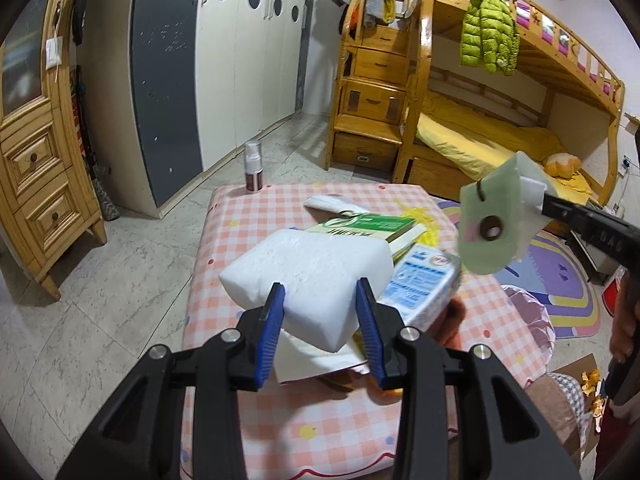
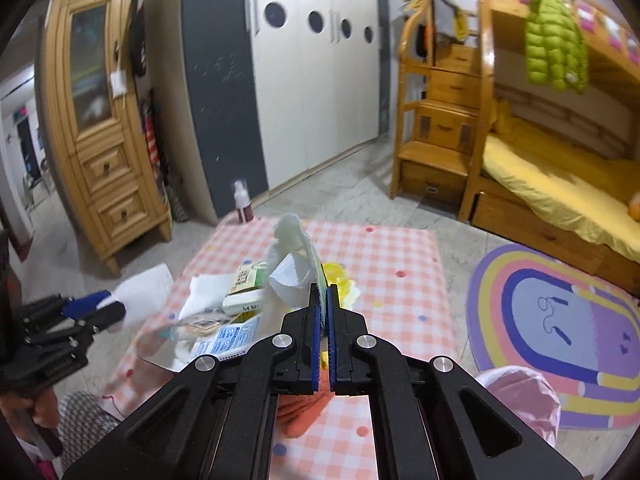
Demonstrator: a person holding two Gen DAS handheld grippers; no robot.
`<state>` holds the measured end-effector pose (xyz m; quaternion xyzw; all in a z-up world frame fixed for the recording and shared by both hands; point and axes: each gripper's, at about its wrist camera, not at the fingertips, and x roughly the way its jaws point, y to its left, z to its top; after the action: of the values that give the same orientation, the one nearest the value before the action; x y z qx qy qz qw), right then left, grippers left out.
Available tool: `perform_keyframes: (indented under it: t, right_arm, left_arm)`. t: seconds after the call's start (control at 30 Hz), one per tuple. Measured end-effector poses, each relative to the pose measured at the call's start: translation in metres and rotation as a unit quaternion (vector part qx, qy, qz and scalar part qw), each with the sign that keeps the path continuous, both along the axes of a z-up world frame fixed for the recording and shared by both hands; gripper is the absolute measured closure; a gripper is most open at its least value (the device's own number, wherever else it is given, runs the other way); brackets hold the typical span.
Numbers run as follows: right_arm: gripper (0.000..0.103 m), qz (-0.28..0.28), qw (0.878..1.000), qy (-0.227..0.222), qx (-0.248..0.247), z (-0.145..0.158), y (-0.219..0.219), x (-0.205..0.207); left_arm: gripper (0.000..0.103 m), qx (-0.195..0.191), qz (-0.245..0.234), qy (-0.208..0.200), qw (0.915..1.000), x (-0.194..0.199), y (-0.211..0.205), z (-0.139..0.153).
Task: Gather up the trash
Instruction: 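Carry the foam block to the wastebasket with the left gripper while the right gripper grasps a green plush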
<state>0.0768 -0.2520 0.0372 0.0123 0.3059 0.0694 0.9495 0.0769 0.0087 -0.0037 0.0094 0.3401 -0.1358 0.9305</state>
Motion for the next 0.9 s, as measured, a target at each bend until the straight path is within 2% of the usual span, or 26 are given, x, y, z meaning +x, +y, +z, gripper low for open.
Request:
perform_keyframes:
  t: [0.13, 0.3, 0.43, 0.53, 0.7, 0.83, 0.9]
  right_arm:
    - [0.100, -0.019, 1.000, 0.003, 0.021, 0.006, -0.023, -0.025]
    - [0.100, -0.056, 0.998, 0.008, 0.029, -0.003, -0.058, -0.057]
    - [0.100, -0.098, 0.995, 0.013, 0.028, -0.015, -0.087, -0.080]
    - [0.100, -0.135, 0.990, 0.021, 0.036, -0.028, -0.113, -0.096]
    - [0.100, -0.203, 0.977, 0.049, 0.051, -0.060, -0.168, -0.112]
    - [0.100, -0.243, 0.965, 0.081, 0.053, -0.091, -0.209, -0.107]
    - [0.099, -0.255, 0.960, 0.096, 0.060, -0.107, -0.226, -0.102]
  left_arm:
    - [0.068, -0.006, -0.040, -0.018, 0.9990, -0.014, -0.024, 0.011]
    - [0.068, -0.009, -0.120, -0.028, 0.9924, -0.030, -0.083, 0.011]
    - [0.067, 0.000, -0.193, -0.037, 0.9804, -0.041, -0.144, 0.003]
    - [0.067, 0.000, -0.243, -0.025, 0.9698, -0.039, -0.188, -0.010]
    - [0.067, 0.015, -0.297, -0.008, 0.9546, -0.034, -0.252, -0.031]
    - [0.065, 0.016, -0.335, 0.006, 0.9421, -0.027, -0.297, -0.048]
    - [0.065, 0.017, -0.345, 0.016, 0.9385, -0.026, -0.314, -0.055]
